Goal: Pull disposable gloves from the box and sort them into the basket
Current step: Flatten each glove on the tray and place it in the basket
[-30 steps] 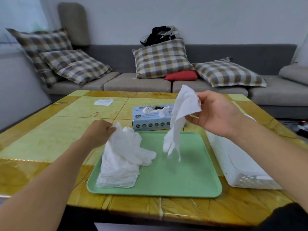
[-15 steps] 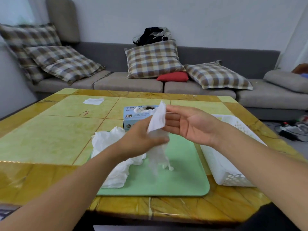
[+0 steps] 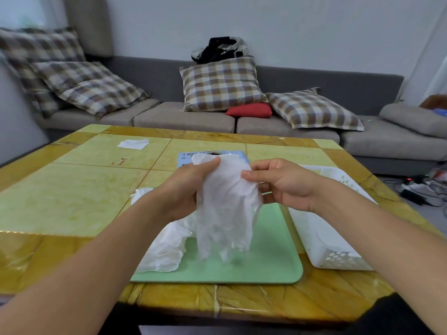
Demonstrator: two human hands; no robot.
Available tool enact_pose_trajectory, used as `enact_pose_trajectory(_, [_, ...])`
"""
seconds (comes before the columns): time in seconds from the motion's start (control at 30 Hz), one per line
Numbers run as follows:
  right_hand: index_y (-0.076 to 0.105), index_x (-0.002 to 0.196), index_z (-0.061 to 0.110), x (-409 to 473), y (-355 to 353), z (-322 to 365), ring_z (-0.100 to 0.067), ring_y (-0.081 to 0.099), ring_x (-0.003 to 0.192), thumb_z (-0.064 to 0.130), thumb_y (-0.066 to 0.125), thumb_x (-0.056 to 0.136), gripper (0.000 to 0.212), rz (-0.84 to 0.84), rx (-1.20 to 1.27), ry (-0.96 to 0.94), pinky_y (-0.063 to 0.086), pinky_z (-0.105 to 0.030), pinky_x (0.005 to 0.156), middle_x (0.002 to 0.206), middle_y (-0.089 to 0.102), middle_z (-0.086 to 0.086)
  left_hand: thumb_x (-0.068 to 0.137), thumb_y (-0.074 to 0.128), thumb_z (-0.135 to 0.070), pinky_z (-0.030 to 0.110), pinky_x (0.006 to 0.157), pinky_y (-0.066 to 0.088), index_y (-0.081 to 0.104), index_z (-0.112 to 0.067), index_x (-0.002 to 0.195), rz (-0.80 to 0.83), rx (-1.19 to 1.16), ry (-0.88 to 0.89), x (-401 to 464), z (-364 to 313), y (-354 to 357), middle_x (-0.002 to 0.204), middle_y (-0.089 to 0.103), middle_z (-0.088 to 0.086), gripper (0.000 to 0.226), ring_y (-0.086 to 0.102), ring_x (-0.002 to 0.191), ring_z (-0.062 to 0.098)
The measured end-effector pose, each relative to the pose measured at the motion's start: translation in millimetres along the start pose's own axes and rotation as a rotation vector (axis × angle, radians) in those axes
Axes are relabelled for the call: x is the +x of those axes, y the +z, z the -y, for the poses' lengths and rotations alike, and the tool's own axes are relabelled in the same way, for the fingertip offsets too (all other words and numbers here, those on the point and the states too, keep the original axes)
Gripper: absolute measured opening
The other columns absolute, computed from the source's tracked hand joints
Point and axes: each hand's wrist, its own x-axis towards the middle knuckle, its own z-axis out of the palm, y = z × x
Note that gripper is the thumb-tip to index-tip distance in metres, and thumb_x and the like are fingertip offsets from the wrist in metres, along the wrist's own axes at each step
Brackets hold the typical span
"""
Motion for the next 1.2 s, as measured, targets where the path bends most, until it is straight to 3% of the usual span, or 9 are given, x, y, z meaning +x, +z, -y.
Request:
enact_pose_trajectory(0.17, [0.069, 0.086, 0.018, 1, -9, -2, -0.014, 0.05, 0.067, 0.024, 0.081, 0.076, 0.017, 0.021, 0.033, 0.012, 0.049, -0.022, 0.056, 0.087, 0.058, -0.005, 0.103, 0.053, -0.026, 0.026, 0.065, 0.058, 0.071, -0.009, 0.119, -0.034, 0.179, 0.094, 1, -2, -13, 0.105, 0.074, 0.008, 0.029, 0.068, 0.087, 0.02])
enact_pose_trajectory(0.3, [0.073, 0.112, 0.013, 2, -6, -9, -0.022, 0.062, 0.088, 0.029, 0.074, 0.079, 0.036, 0.071, 0.003, 0.047, 0.053, -0.036, 0.081, 0.104, 0.068, -0.009, 0.103, 0.054, -0.029, 0.039, 0.088, 0.054, 0.071, -0.01, 0.121, 0.05, 0.238, 0.067, -1, 2, -8, 0.118, 0.073, 0.013, 0.031, 0.068, 0.103, 0.026])
enact_pose_trajectory(0.4, [0.074, 0.108, 0.01, 4, -4, -9, -0.019, 0.065, 0.086, 0.02, 0.071, 0.09, 0.021, -0.015, -0.02, -0.008, 0.053, -0.036, 0.082, 0.099, 0.071, -0.006, 0.105, 0.049, -0.029, 0.041, 0.095, 0.054, 0.068, -0.009, 0.125, 0.065, 0.158, 0.066, -4, 2, 2, 0.121, 0.072, 0.012, 0.034, 0.068, 0.111, 0.027])
enact_pose_trajectory(0.6, [0.068, 0.091, 0.008, 12, 9, -7, -0.013, 0.05, 0.065, 0.012, 0.078, 0.084, 0.013, -0.566, -0.344, -0.307, 0.047, -0.032, 0.065, 0.075, 0.057, 0.0, 0.108, 0.043, -0.025, 0.031, 0.076, 0.062, 0.061, -0.003, 0.124, -0.051, -0.209, 0.033, -3, 7, 24, 0.112, 0.075, 0.015, 0.033, 0.075, 0.093, 0.022])
enact_pose_trajectory(0.73, [0.071, 0.113, 0.014, 4, 21, 5, -0.008, 0.065, 0.082, 0.01, 0.078, 0.08, 0.034, -0.353, -0.429, -0.336, 0.057, -0.026, 0.075, 0.101, 0.068, 0.006, 0.11, 0.035, -0.03, 0.037, 0.091, 0.059, 0.057, 0.002, 0.131, -0.048, -0.28, 0.066, -3, 9, 26, 0.121, 0.071, 0.018, 0.044, 0.07, 0.11, 0.028])
enact_pose_trajectory(0.87, [0.058, 0.133, 0.025, 3, 22, -8, -0.006, 0.062, 0.105, 0.021, 0.094, 0.066, 0.076, -0.273, -0.615, -0.376, 0.055, -0.022, 0.082, 0.125, 0.056, 0.007, 0.102, 0.025, -0.057, 0.04, 0.114, 0.038, 0.049, -0.007, 0.144, 0.296, -0.205, 0.05, -12, 1, 21, 0.144, 0.057, 0.01, 0.07, 0.052, 0.136, 0.023])
enact_pose_trajectory(0.97, [0.069, 0.117, 0.023, 8, 14, -14, -0.012, 0.068, 0.097, 0.009, 0.089, 0.072, 0.051, -0.295, -0.558, -0.494, 0.055, -0.024, 0.08, 0.112, 0.068, -0.002, 0.092, 0.034, -0.059, 0.039, 0.118, 0.032, 0.048, -0.013, 0.146, 0.419, -0.099, 0.02, -14, -5, 13, 0.147, 0.055, 0.0, 0.072, 0.048, 0.139, 0.012])
enact_pose_trajectory(1.13, [0.073, 0.108, 0.006, 4, 2, -8, -0.022, 0.07, 0.09, 0.008, 0.063, 0.096, 0.015, -0.237, -0.015, -0.255, 0.06, -0.035, 0.082, 0.102, 0.075, -0.011, 0.07, 0.071, -0.029, 0.042, 0.093, 0.055, 0.068, -0.013, 0.118, -0.073, 0.335, 0.308, -9, -7, 1, 0.116, 0.072, 0.005, 0.051, 0.07, 0.104, 0.019])
enact_pose_trajectory(1.2, [0.07, 0.115, 0.002, 1, -2, -7, -0.023, 0.07, 0.09, 0.014, 0.058, 0.099, 0.023, -0.079, 0.212, -0.095, 0.06, -0.033, 0.079, 0.105, 0.074, -0.013, 0.054, 0.086, -0.043, 0.037, 0.094, 0.053, 0.061, -0.023, 0.127, -0.14, 0.413, 0.287, -6, -3, -4, 0.12, 0.066, 0.0, 0.079, 0.066, 0.108, 0.015])
